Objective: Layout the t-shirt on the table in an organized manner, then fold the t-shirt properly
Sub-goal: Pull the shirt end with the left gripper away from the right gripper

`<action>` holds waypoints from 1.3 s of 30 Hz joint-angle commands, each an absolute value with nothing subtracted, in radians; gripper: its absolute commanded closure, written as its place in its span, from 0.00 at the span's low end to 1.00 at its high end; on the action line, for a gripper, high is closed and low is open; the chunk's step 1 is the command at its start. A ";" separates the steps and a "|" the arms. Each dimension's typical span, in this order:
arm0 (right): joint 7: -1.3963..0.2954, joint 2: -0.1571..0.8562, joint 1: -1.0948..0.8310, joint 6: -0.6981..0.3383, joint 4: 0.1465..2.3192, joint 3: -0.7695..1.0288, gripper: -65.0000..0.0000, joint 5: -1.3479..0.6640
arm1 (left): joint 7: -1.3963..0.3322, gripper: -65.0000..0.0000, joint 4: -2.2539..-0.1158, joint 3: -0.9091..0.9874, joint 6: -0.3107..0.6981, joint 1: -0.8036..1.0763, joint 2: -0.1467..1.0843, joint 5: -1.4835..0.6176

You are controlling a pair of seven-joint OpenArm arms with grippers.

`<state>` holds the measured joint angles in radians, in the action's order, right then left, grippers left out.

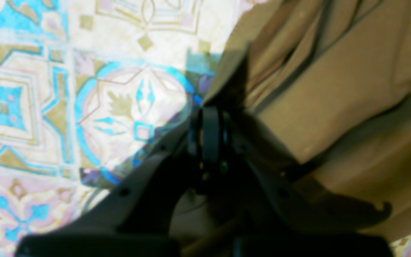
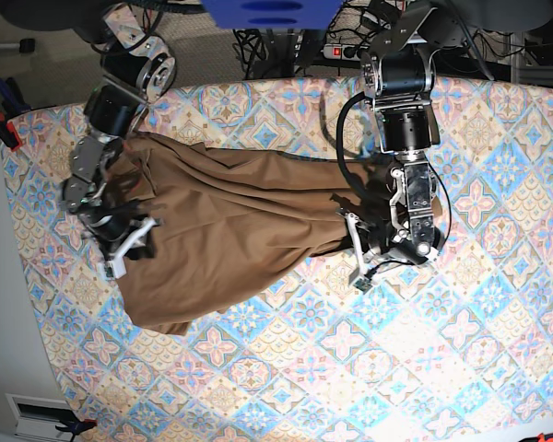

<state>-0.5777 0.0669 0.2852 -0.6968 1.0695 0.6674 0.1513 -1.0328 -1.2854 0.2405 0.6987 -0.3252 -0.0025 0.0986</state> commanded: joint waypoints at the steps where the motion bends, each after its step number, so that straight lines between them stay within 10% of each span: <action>1: -0.568 0.088 0.318 -0.698 1.076 0.667 0.73 0.143 | -1.024 1.00 -1.325 0.240 0.698 -0.355 0.005 0.096; 17: -0.440 0.088 0.266 -0.698 0.903 0.668 0.73 0.143 | -1.050 1.00 -1.498 0.259 0.698 -0.406 0.081 0.116; 39: -0.493 0.088 0.219 -0.698 0.906 0.794 0.73 0.142 | -0.765 1.00 -1.323 0.863 0.602 -0.492 0.097 0.120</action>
<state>-0.3882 0.0708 0.2302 -0.7246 0.9096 0.7876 0.0521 -0.7887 -1.3079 0.8692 0.5941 -0.4618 0.0849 0.1360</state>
